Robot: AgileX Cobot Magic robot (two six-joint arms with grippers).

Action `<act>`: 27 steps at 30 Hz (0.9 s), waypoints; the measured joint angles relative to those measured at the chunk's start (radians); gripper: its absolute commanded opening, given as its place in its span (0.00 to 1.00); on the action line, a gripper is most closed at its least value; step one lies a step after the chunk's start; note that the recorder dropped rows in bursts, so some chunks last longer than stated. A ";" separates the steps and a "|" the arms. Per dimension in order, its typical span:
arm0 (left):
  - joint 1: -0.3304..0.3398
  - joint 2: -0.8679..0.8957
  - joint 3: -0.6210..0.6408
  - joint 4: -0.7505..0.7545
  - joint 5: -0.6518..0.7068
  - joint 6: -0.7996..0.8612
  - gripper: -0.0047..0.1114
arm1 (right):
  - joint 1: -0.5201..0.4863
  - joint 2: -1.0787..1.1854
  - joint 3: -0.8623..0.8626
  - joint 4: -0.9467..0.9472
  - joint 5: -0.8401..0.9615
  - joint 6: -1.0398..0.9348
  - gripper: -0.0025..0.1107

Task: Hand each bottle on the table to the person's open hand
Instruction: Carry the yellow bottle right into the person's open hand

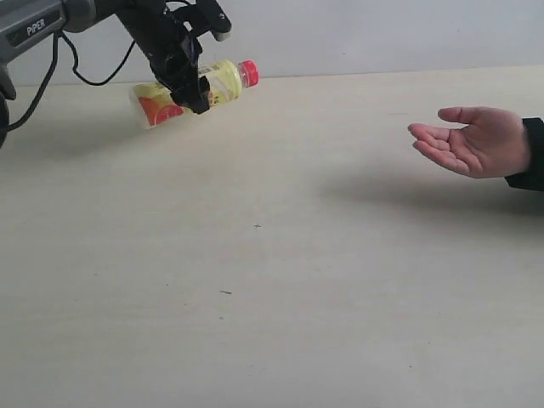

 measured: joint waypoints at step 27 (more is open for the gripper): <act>-0.395 -0.172 0.006 0.291 0.167 -0.769 0.04 | 0.000 0.000 0.000 0.000 0.000 0.000 0.02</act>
